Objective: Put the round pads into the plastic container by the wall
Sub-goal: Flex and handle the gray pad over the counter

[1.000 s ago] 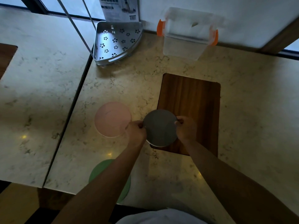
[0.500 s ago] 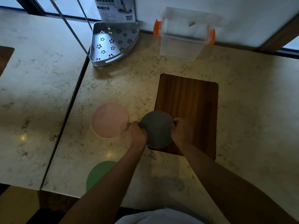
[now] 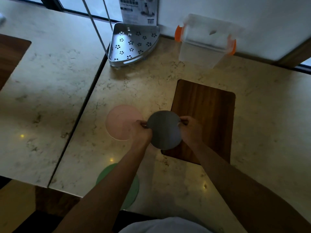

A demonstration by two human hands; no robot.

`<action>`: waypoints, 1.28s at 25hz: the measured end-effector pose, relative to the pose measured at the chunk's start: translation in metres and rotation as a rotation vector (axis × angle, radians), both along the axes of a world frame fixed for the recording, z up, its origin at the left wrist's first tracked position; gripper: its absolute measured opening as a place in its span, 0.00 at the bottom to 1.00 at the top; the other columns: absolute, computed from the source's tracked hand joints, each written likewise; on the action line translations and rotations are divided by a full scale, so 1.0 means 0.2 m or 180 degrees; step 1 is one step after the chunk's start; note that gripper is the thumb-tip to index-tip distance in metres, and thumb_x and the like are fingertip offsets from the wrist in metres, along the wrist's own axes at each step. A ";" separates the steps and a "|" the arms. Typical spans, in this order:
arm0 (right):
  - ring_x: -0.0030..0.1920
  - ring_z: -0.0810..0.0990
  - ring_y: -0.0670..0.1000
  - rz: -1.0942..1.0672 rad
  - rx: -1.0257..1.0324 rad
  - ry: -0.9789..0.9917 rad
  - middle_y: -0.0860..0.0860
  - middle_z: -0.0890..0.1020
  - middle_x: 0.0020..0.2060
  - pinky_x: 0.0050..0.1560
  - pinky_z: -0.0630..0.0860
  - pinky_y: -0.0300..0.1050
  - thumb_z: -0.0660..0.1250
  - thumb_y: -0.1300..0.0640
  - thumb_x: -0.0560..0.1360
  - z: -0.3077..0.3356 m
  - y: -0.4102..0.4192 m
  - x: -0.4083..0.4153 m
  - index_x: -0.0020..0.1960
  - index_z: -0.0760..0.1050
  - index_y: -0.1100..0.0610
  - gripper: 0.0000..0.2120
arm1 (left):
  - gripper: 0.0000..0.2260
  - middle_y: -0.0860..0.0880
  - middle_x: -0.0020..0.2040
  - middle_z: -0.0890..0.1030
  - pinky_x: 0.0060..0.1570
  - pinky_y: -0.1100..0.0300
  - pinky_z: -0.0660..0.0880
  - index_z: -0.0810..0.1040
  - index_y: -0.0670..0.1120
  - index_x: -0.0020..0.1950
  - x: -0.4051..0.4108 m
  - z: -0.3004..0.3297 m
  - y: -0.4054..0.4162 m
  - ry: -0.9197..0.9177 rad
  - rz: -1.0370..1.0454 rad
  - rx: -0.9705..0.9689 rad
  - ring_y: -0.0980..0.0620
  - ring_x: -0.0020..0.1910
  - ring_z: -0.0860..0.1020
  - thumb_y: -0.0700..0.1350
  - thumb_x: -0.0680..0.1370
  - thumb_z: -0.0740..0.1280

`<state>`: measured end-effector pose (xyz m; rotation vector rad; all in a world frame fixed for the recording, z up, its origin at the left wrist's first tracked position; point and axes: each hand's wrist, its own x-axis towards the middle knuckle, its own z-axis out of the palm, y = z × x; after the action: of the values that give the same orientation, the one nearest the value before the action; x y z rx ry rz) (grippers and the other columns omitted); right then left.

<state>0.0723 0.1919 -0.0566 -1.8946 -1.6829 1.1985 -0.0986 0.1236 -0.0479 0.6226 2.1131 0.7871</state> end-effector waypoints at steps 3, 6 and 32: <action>0.42 0.77 0.39 0.0175 0.0034 0.0010 0.49 0.83 0.50 0.33 0.69 0.25 0.67 0.58 0.76 0.02 0.04 -0.20 0.55 0.80 0.56 0.09 | 0.10 0.45 0.47 0.82 0.40 0.55 0.77 0.79 0.42 0.53 -0.20 0.03 -0.04 0.0051 0.0118 0.0235 0.52 0.41 0.78 0.37 0.72 0.67; 0.48 0.82 0.48 0.0316 -0.0007 -0.0051 0.51 0.85 0.50 0.40 0.73 0.31 0.69 0.57 0.75 0.00 0.06 -0.40 0.55 0.81 0.55 0.09 | 0.11 0.49 0.42 0.83 0.39 0.57 0.78 0.81 0.47 0.50 -0.42 0.06 -0.07 0.0339 0.0191 0.0340 0.53 0.40 0.80 0.37 0.70 0.68; 0.30 0.75 0.51 0.0769 -0.0251 -0.0963 0.55 0.78 0.33 0.22 0.67 0.38 0.67 0.59 0.75 -0.01 -0.01 -0.87 0.38 0.76 0.61 0.09 | 0.10 0.35 0.48 0.81 0.46 0.49 0.79 0.80 0.35 0.47 -0.79 -0.07 -0.07 0.0642 -0.0261 -0.0654 0.39 0.47 0.80 0.37 0.70 0.63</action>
<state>-0.1019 0.1907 -0.0582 -2.0494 -2.1022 1.1203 -0.2568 0.1106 -0.0609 0.6960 2.2984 0.4699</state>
